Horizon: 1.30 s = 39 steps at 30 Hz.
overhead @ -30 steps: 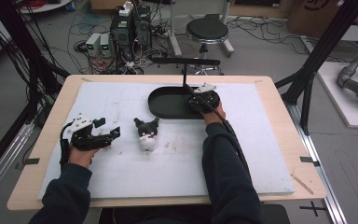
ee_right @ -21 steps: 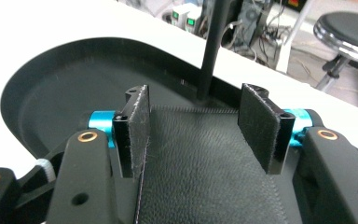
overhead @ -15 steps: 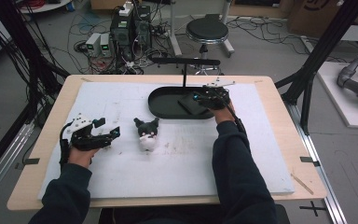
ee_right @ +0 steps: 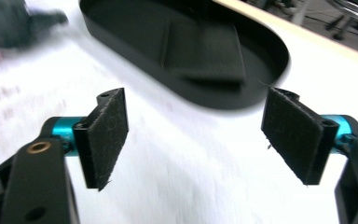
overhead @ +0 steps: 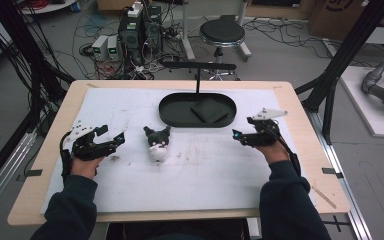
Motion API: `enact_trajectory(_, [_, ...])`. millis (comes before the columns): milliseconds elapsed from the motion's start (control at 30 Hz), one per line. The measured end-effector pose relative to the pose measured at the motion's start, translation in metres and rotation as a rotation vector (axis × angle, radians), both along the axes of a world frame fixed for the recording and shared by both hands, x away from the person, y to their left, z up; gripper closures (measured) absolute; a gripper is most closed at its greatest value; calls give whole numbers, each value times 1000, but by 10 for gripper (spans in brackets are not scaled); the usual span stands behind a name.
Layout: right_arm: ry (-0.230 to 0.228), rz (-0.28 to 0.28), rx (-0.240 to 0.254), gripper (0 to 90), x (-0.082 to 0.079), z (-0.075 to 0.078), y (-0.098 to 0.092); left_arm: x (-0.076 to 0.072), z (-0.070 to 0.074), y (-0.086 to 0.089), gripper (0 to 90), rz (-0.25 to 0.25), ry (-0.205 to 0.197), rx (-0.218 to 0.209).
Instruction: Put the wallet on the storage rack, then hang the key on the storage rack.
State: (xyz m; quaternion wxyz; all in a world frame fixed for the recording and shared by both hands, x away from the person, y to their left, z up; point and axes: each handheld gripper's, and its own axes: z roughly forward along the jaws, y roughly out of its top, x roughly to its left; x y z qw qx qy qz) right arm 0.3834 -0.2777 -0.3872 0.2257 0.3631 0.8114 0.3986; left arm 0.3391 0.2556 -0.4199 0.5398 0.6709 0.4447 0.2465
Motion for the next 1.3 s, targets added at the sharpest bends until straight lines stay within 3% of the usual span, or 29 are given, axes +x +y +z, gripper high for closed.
enact_trajectory(133, [-25,-41,-10,220,-20,-10,-25,-1,1,-1,225,12,-7,-5])
enact_trajectory(233, [-44,-71,-1,220,-24,-9,-31,-1,1,-1,225,13,-8,-5])
enact_trajectory(333, [-40,-89,-13,220,-21,-11,-31,-1,1,-1,225,13,-7,-2])
enact_trajectory(500, [-36,-65,-45,220,-21,-14,-26,-1,1,-3,225,8,-2,5])
enact_trajectory(933, [-55,-102,6,220,-23,-11,-33,0,1,-6,225,0,0,-1])
enact_trajectory(1133, [-55,-111,13,220,-25,-12,-35,-3,7,-16,225,-3,-4,-12])
enact_trajectory(1233, [-58,-96,-1,221,-24,-12,-34,-6,11,-28,224,46,5,44])
enact_trajectory(1300, [-62,-92,-6,221,-25,-13,-33,-6,13,-38,213,73,37,42])
